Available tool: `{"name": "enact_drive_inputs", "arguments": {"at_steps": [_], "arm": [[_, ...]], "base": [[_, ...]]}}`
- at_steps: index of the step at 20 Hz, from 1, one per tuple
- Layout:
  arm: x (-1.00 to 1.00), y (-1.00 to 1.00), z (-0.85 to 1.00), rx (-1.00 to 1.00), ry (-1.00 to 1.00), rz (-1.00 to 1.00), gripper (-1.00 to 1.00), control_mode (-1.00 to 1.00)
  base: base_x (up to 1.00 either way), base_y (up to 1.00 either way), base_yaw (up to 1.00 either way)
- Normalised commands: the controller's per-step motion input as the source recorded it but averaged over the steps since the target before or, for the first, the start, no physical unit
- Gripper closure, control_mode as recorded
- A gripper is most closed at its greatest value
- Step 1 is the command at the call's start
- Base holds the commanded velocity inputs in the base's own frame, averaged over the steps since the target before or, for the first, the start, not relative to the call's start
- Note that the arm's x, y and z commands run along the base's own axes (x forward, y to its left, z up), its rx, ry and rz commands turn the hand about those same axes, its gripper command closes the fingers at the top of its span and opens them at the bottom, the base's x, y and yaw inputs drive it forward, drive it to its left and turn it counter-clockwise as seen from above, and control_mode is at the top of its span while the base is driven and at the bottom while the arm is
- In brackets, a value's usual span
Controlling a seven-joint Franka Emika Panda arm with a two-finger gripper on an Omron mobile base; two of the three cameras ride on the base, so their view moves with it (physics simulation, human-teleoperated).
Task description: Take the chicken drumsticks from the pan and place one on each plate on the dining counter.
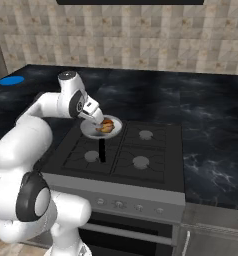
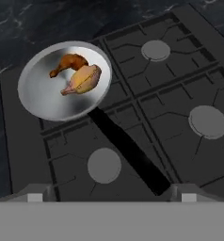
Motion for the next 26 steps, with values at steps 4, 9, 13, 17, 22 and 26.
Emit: {"name": "enact_drive_inputs", "arguments": {"at_steps": [4,9,13,17,22,26], "arm": [[0.93,0.0,-0.3,0.12,0.12,-0.12,-1.0,-1.0],[0.88,0.0,-0.38,0.06,0.15,-0.09,-1.0,-1.0],[0.78,0.0,-0.37,0.01,0.24,-0.05,-1.0,-1.0],[0.76,0.0,-0.42,0.0,0.29,-0.03,-1.0,-1.0],[0.68,0.0,-0.44,0.0,0.27,-0.01,-1.0,-1.0],[0.56,-0.04,-0.46,0.0,0.21,0.0,-1.0,-1.0]], "base": [[0.0,0.0,0.0],[0.0,0.0,0.0],[0.0,0.0,0.0],[0.0,0.0,0.0],[0.0,0.0,0.0],[0.0,0.0,0.0]]}}
